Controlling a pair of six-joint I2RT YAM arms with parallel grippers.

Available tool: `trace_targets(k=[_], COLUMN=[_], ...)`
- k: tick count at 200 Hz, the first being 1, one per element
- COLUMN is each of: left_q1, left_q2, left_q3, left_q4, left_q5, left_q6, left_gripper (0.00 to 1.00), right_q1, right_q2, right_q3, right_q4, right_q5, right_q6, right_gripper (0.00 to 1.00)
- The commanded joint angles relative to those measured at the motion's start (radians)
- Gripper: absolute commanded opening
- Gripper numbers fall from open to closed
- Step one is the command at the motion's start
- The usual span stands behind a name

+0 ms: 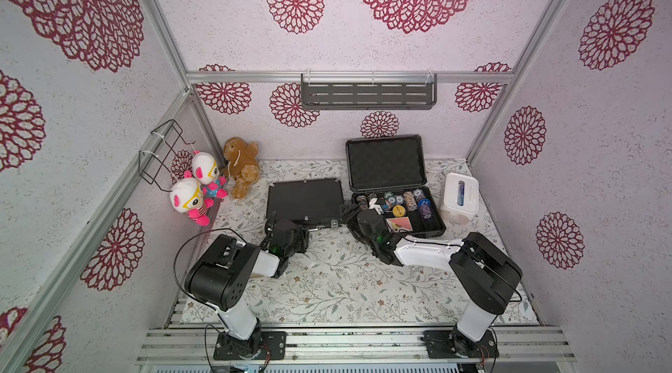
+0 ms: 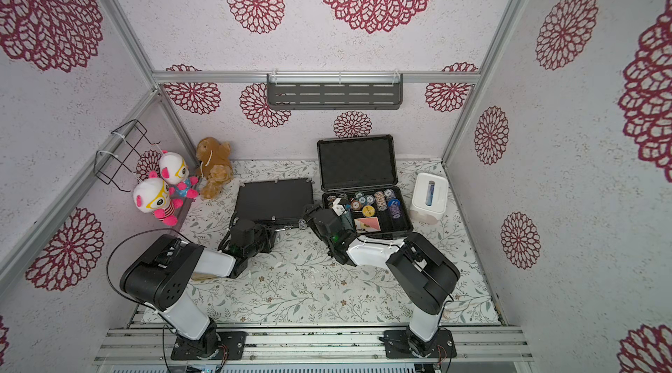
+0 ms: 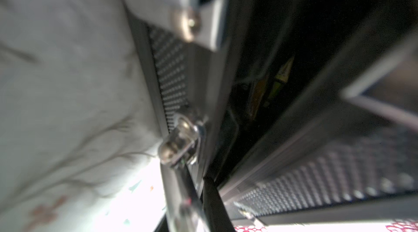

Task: Open the poker set cases
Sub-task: Open the fastener on the poker set case, then place the poker set case at the center of the board, then open the case lid on the poker set case.

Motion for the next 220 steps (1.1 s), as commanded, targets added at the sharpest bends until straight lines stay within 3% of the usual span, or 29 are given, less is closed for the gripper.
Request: trace_targets(k=[1, 21, 90, 140, 169, 198, 220], left_q1=[-0.006, -0.006, -0.006, -0.006, -0.007, -0.012, 0.005], left_q2=[-0.028, -0.042, -0.115, -0.174, -0.338, -0.543, -0.622], left_q3=[0.013, -0.019, -0.065, -0.089, -0.007, 0.153, 0.241], left_q4=[0.189, 0.173, 0.098, 0.032, -0.270, -0.683, -0.840], left_q5=[0.089, 0.073, 0.069, 0.062, 0.042, -0.056, -0.162], left_q6=[0.071, 0.081, 0.117, 0.182, 0.369, 0.696, 0.900], left_gripper=[0.19, 0.21, 0.51, 0.56, 0.57, 0.60, 0.71], right_q1=[0.017, 0.035, 0.040, 0.022, 0.010, -0.002, -0.011], right_q2=[0.044, 0.079, 0.164, 0.148, 0.157, 0.170, 0.176], right_q3=[-0.013, -0.013, -0.019, -0.015, 0.022, 0.054, 0.056], right_q4=[0.062, 0.100, 0.227, 0.217, 0.184, 0.155, 0.175], right_q5=[-0.023, -0.037, -0.044, -0.046, -0.068, -0.074, -0.070], right_q6=[-0.100, -0.118, -0.114, -0.128, -0.174, -0.215, -0.218], right_gripper=[0.72, 0.72, 0.75, 0.75, 0.77, 0.78, 0.79])
